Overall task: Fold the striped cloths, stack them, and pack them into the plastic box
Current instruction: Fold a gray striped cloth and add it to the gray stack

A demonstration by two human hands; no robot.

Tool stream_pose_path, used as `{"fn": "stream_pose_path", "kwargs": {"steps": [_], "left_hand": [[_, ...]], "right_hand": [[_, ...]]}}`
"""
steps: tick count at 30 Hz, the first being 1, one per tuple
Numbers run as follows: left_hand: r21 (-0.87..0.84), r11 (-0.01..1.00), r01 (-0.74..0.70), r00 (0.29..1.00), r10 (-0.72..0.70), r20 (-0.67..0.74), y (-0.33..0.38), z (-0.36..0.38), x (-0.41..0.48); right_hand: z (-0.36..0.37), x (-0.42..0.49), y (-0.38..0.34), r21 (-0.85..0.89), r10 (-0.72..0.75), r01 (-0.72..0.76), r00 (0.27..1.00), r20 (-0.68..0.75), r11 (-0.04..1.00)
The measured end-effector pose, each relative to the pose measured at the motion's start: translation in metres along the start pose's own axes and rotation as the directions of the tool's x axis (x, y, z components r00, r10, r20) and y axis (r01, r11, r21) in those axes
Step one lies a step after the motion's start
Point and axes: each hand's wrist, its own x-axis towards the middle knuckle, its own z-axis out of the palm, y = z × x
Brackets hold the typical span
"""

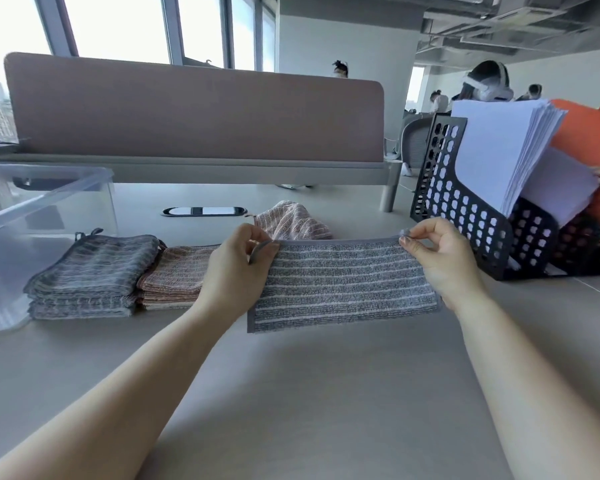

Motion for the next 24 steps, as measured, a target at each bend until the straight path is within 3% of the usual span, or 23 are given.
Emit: {"fn": "stream_pose_path", "kwargs": {"steps": [4, 7, 11, 13, 16, 19, 21, 24], "left_hand": [[0.334, 0.940, -0.065, 0.998, 0.061, 0.023, -0.001, 0.006, -0.003], [0.526, 0.844, -0.103, 0.995, 0.079, 0.068, -0.004, 0.014, -0.002], [0.771, 0.607, -0.194, 0.981, 0.130, 0.144, 0.005, 0.019, -0.004], [0.796, 0.528, -0.296, 0.950, 0.251, 0.187, 0.012, 0.022, -0.007], [0.656, 0.586, -0.476, 0.879, 0.297, 0.374, 0.016, 0.035, -0.015], [0.550, 0.711, -0.439, 0.789, 0.012, 0.615, 0.005, 0.052, -0.022], [0.567, 0.720, -0.401, 0.738, -0.112, 0.665, -0.004, 0.054, -0.024], [0.576, 0.714, -0.398, 0.739, -0.123, 0.663, -0.005, 0.051, -0.023]], "right_hand": [[-0.001, 0.003, 0.009, -0.220, -0.035, 0.040, 0.999, 0.025, 0.975], [0.005, 0.003, 0.017, -0.427, 0.024, 0.018, 0.995, 0.093, 0.904], [0.010, 0.002, 0.017, -0.751, 0.098, 0.050, 0.983, 0.152, 0.658], [0.016, -0.001, 0.006, -0.738, -0.002, 0.147, 0.981, 0.193, 0.659], [0.042, -0.014, -0.013, -0.551, -0.078, 0.345, 0.890, 0.449, 0.760], [0.063, -0.029, -0.010, -0.590, 0.208, 0.355, 0.704, 0.679, 0.725], [0.064, -0.032, -0.003, -0.662, 0.331, 0.387, 0.639, 0.694, 0.641], [0.057, -0.029, 0.003, -0.714, 0.368, 0.388, 0.658, 0.657, 0.583]]}}
